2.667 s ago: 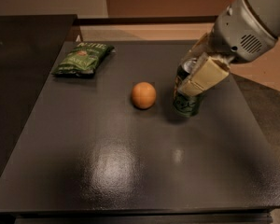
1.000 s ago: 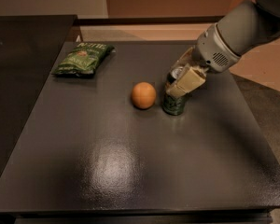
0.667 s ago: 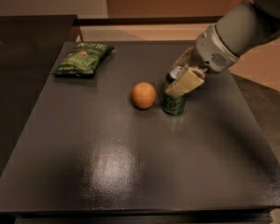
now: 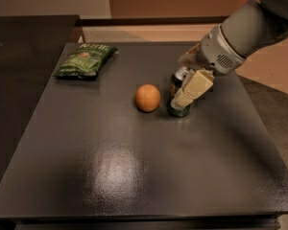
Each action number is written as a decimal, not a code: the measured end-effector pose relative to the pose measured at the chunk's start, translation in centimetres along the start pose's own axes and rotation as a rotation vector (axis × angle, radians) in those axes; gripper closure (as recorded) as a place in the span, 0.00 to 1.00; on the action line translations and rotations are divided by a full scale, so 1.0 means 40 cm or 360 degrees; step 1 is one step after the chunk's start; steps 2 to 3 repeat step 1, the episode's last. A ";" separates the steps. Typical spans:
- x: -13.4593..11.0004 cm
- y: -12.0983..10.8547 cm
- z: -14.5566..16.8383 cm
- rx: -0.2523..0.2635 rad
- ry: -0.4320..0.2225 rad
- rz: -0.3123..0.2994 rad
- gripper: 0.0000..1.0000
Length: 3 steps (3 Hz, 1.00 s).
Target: Move green can near orange
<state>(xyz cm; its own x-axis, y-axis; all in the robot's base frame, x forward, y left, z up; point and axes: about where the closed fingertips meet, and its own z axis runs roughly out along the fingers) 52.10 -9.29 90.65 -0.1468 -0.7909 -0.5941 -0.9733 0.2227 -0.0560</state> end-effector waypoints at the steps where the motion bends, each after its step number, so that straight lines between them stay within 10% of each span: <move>1: 0.000 0.000 0.000 0.0000 0.0000 0.0000 0.00; 3: 0.000 0.000 0.000 0.0000 0.0000 0.0000 0.00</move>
Offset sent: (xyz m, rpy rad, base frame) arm 0.0000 0.0000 0.0000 0.0000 0.0000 0.0000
